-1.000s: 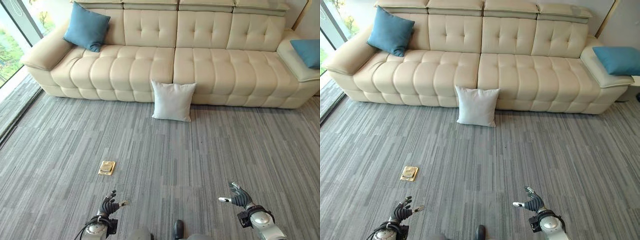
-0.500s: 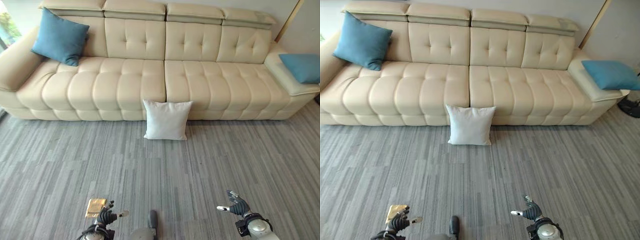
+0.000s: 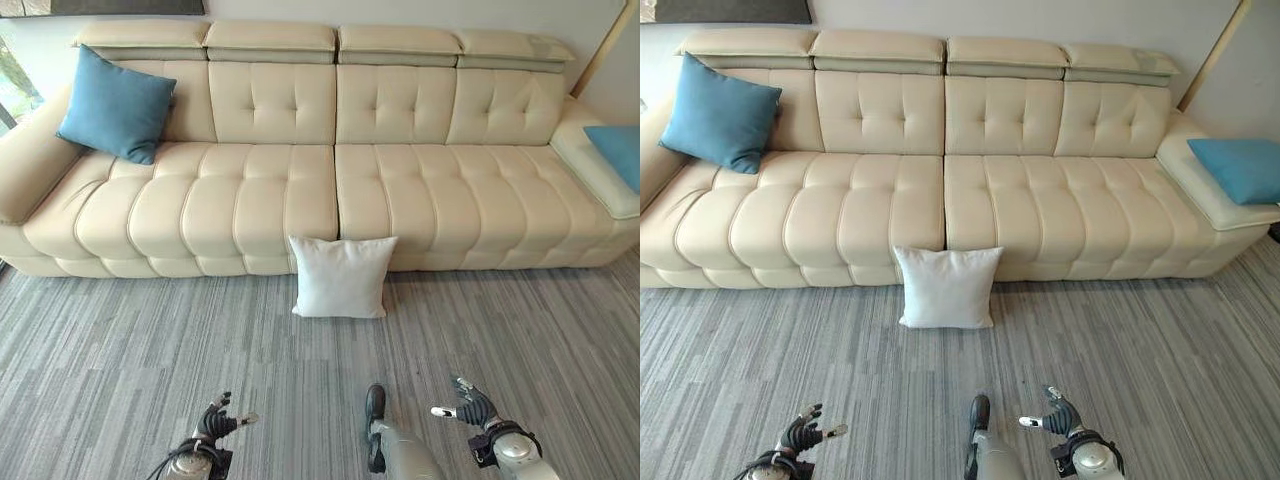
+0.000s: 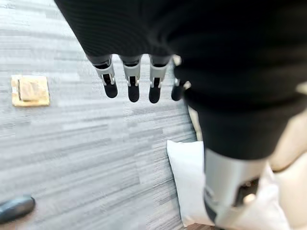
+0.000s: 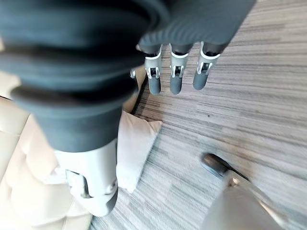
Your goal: Pick up all the scattered cushions and arrange them neatly on the sofa.
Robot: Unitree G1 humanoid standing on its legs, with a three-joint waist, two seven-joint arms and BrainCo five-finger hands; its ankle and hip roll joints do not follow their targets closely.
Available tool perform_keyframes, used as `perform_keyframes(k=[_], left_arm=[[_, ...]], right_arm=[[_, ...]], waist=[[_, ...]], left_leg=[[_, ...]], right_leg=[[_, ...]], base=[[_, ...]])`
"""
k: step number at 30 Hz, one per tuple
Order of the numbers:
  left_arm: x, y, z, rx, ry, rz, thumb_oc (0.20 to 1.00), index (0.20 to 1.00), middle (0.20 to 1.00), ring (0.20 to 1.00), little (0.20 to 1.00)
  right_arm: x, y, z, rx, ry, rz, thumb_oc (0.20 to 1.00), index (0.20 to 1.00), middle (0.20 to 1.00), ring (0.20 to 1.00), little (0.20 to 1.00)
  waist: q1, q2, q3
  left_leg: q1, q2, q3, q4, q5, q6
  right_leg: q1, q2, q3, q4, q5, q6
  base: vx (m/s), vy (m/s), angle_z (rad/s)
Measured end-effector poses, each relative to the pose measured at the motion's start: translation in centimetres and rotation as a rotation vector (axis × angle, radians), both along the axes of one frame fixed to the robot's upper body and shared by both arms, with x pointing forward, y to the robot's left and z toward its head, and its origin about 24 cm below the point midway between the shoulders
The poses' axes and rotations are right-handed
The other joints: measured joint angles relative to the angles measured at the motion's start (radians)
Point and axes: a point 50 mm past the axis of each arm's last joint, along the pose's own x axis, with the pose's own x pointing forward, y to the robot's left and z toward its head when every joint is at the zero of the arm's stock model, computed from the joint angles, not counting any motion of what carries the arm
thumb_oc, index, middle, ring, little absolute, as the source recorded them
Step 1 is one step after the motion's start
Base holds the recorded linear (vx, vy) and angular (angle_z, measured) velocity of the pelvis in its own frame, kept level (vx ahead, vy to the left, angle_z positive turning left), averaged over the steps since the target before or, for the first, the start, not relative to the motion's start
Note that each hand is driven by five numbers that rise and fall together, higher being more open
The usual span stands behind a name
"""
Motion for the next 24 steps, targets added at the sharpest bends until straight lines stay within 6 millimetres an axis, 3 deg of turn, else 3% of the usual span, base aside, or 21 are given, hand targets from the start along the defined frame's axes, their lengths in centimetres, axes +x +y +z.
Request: perform_keyframes(k=[1, 4, 7, 8, 10, 12, 13, 15, 17, 19, 20, 21, 22, 24], left_arm=[[-0.4, -0.2, -0.2, -0.008, 0.009, 0.002, 1.000, 1.000, 1.000, 1.000, 1.000], [-0.6, -0.9, -0.4, -0.029, 0.014, 0.005, 1.000, 1.000, 1.000, 1.000, 1.000], [-0.8, -1.1, -0.6, -0.037, 0.023, 0.006, 1.000, 1.000, 1.000, 1.000, 1.000], [-0.1, -1.2, -0.4, -0.038, 0.007, -0.001, 1.000, 1.000, 1.000, 1.000, 1.000], [0.8, -1.4, 0.0, -0.044, -0.023, -0.015, 1.000, 1.000, 1.000, 1.000, 1.000], [1.1, -1.7, 0.2, -0.052, -0.036, -0.033, 1.000, 1.000, 1.000, 1.000, 1.000], [1.6, -1.8, 0.5, -0.057, -0.058, -0.041, 1.000, 1.000, 1.000, 1.000, 1.000], [1.4, -1.7, 0.4, -0.056, -0.050, -0.038, 1.000, 1.000, 1.000, 1.000, 1.000], [1.0, -1.7, 0.2, -0.055, -0.036, -0.033, 1.000, 1.000, 1.000, 1.000, 1.000], [0.5, -1.5, -0.1, -0.051, -0.011, -0.025, 1.000, 1.000, 1.000, 1.000, 1.000], [0.3, -1.6, -0.2, -0.053, -0.005, -0.023, 1.000, 1.000, 1.000, 1.000, 1.000], [0.2, -1.6, -0.3, -0.055, 0.001, -0.022, 1.000, 1.000, 1.000, 1.000, 1.000], [0.0, -1.4, -0.4, -0.048, 0.015, -0.016, 1.000, 1.000, 1.000, 1.000, 1.000], [0.2, -1.2, -0.5, -0.042, 0.021, -0.015, 1.000, 1.000, 1.000, 1.000, 1.000]], right_arm=[[-0.1, -0.1, 0.0, -0.002, 0.000, -0.005, 1.000, 1.000, 1.000, 1.000, 1.000], [0.3, -0.8, 0.6, -0.021, -0.025, 0.004, 1.000, 1.000, 1.000, 1.000, 1.000], [1.9, -1.0, 1.8, -0.031, -0.091, 0.022, 1.000, 1.000, 1.000, 1.000, 1.000], [2.3, -1.0, 2.0, -0.033, -0.102, 0.021, 1.000, 1.000, 1.000, 1.000, 1.000], [2.3, -1.0, 2.0, -0.029, -0.098, 0.013, 1.000, 1.000, 1.000, 1.000, 1.000], [2.2, -0.9, 1.9, -0.024, -0.096, 0.009, 1.000, 1.000, 1.000, 1.000, 1.000], [1.8, -1.3, 1.6, -0.034, -0.074, -0.003, 1.000, 1.000, 1.000, 1.000, 1.000], [1.2, -1.5, 0.9, -0.042, -0.034, -0.015, 1.000, 1.000, 1.000, 1.000, 1.000], [0.7, -1.8, 0.6, -0.049, -0.011, -0.024, 1.000, 1.000, 1.000, 1.000, 1.000], [0.6, -1.8, 0.6, -0.049, -0.009, -0.025, 1.000, 1.000, 1.000, 1.000, 1.000], [0.0, -2.2, 0.4, -0.057, 0.004, -0.030, 1.000, 1.000, 1.000, 1.000, 1.000], [-0.5, -2.4, 0.2, -0.060, 0.019, -0.038, 1.000, 1.000, 1.000, 1.000, 1.000], [-1.1, -2.1, -0.2, -0.051, 0.039, -0.043, 1.000, 1.000, 1.000, 1.000, 1.000], [-1.5, -1.5, -0.7, -0.035, 0.060, -0.046, 1.000, 1.000, 1.000, 1.000, 1.000]], waist=[[-0.003, 0.009, -0.003], [0.005, 0.012, -0.008], [0.006, 0.021, -0.008], [0.002, 0.001, -0.002], [0.011, -0.018, 0.004], [0.013, -0.036, 0.009], [0.010, -0.033, 0.016], [0.015, -0.021, 0.019], [0.017, -0.016, 0.024], [0.019, -0.017, 0.025], [0.011, -0.006, 0.017], [0.008, 0.003, 0.010], [0.007, -0.006, 0.002], [0.006, -0.023, -0.006]], left_leg=[[-0.012, 0.020, -0.013, 0.055, -0.012, -0.023], [-0.106, 0.053, -0.017, 0.312, 0.027, -0.088], [-0.231, 0.098, 0.025, 0.576, 0.040, -0.147], [-0.274, 0.091, 0.037, 0.592, 0.037, -0.141], [-0.332, 0.083, 0.035, 0.565, 0.024, -0.121], [-0.390, 0.059, 0.066, 0.365, 0.026, -0.105], [-0.459, 0.059, 0.089, 0.169, 0.091, -0.092], [-0.507, 0.066, 0.077, 0.043, 0.192, -0.106], [-0.530, 0.070, 0.067, 0.022, 0.251, -0.095], [-0.530, 0.077, 0.087, 0.025, 0.276, -0.076], [-0.502, 0.077, 0.117, 0.044, 0.300, -0.032], [-0.473, 0.073, 0.123, 0.038, 0.288, -0.008], [-0.455, 0.058, 0.128, 0.034, 0.323, 0.024], [-0.420, 0.033, 0.144, 0.018, 0.313, 0.044]], right_leg=[[0.026, 0.011, -0.018, -0.005, 0.023, -0.032], [0.133, 0.044, -0.046, -0.105, 0.056, -0.111], [0.209, 0.078, -0.042, -0.154, 0.036, -0.140], [0.250, 0.079, -0.024, -0.164, 0.000, -0.171], [0.310, 0.094, 0.005, -0.202, -0.025, -0.179], [0.360, 0.092, 0.008, -0.247, -0.027, -0.166], [0.376, 0.102, 0.006, -0.247, -0.046, -0.139], [0.402, 0.121, 0.010, -0.247, -0.062, -0.115], [0.437, 0.130, 0.010, -0.247, -0.081, -0.091], [0.467, 0.128, 0.009, -0.247, -0.099, -0.075], [0.514, 0.128, 0.017, -0.247, -0.140, -0.062], [0.540, 0.128, 0.022, -0.246, -0.157, -0.049], [0.562, 0.113, 0.028, -0.246, -0.175, -0.035], [0.556, 0.082, 0.038, -0.188, -0.185, -0.020]], base=[[0.27, -0.266, 0.52], [0.21, -0.234, 0.31], [0.17, -0.152, -0.04], [0.28, -0.126, 0.01], [0.27, -0.066, -0.16], [0.22, 0.005, -0.27], [0.25, 0.042, -0.34], [0.24, 0.061, -0.39], [0.24, 0.099, -0.38], [0.31, 0.179, -0.38], [0.36, 0.242, -0.28], [0.33, 0.252, -0.11], [0.22, 0.198, 0.02], [0.16, 0.159, -0.02]])
